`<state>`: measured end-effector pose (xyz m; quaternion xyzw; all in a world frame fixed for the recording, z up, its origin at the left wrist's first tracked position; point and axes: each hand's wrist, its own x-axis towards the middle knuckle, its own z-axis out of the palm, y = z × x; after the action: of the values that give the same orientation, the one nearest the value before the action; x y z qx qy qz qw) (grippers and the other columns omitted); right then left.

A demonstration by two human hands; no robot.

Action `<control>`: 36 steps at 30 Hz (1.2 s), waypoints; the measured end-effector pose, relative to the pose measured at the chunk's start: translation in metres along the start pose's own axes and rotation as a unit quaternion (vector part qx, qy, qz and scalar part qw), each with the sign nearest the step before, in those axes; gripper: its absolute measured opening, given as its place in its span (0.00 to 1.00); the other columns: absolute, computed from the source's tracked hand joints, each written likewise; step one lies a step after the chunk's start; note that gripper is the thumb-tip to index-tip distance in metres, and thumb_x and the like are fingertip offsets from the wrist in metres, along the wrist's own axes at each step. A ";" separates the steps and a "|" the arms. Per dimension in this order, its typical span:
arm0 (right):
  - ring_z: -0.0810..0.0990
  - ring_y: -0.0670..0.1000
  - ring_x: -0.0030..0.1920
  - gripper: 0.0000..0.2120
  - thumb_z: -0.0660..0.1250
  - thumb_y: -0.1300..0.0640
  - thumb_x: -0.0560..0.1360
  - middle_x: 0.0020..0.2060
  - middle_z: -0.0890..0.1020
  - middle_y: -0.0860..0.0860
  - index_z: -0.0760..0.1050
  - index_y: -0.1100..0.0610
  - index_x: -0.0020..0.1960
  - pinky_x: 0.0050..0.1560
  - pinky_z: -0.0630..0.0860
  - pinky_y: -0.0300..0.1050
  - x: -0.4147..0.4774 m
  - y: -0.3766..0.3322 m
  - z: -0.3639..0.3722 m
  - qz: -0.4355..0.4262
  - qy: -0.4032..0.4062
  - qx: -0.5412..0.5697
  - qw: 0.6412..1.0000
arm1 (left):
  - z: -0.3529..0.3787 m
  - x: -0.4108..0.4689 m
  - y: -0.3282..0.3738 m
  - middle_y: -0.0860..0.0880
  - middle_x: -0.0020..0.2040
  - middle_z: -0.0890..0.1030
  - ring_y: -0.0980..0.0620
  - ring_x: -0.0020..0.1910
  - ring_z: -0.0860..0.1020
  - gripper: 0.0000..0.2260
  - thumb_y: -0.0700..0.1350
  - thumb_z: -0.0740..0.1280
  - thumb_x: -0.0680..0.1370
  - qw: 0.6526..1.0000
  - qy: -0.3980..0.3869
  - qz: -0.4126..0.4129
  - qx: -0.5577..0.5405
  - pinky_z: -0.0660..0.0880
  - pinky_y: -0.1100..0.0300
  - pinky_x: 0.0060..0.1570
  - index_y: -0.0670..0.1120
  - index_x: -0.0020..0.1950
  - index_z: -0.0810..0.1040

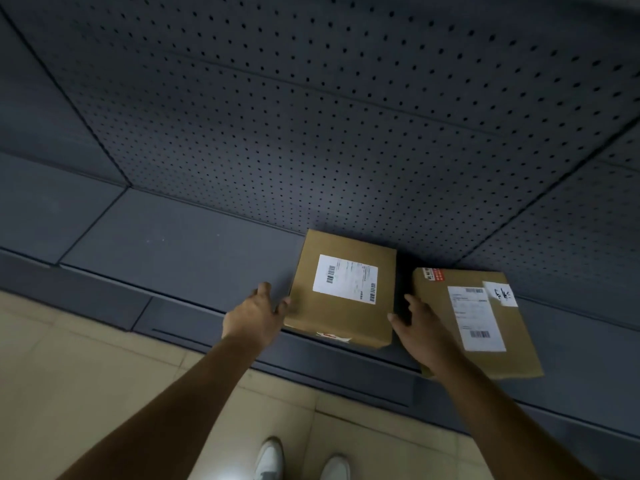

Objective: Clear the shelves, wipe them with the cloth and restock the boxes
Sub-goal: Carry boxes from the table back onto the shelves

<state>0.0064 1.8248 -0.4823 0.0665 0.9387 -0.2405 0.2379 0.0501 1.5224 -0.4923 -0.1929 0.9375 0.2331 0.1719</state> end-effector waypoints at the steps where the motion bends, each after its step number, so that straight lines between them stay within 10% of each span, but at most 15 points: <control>1: 0.71 0.59 0.73 0.35 0.62 0.40 0.81 0.77 0.67 0.55 0.54 0.51 0.82 0.70 0.70 0.56 0.004 0.003 0.007 0.001 -0.006 0.006 1.000 | 0.007 0.004 0.000 0.45 0.69 0.75 0.41 0.64 0.77 0.26 0.63 0.53 0.83 1.000 -0.007 0.000 0.013 0.75 0.47 0.58 0.48 0.74 0.63; 16: 0.65 0.57 0.76 0.45 0.61 0.30 0.76 0.79 0.62 0.53 0.48 0.51 0.83 0.73 0.68 0.57 0.058 0.039 0.074 0.028 0.019 0.075 0.997 | 0.084 0.060 0.004 0.43 0.65 0.76 0.41 0.61 0.78 0.29 0.68 0.54 0.80 0.991 -0.035 -0.026 -0.129 0.76 0.46 0.59 0.49 0.71 0.63; 36: 0.72 0.49 0.57 0.37 0.70 0.44 0.78 0.68 0.74 0.52 0.58 0.52 0.80 0.54 0.68 0.42 0.043 0.021 0.096 0.036 0.045 0.303 0.951 | 0.110 0.067 -0.004 0.50 0.62 0.80 0.45 0.59 0.80 0.33 0.73 0.61 0.74 0.978 -0.003 -0.019 -0.206 0.79 0.47 0.57 0.54 0.72 0.67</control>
<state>0.0136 1.7977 -0.5856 0.1799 0.8284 -0.5015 0.1729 0.0190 1.5553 -0.6131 -0.2413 0.8648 0.4189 0.1357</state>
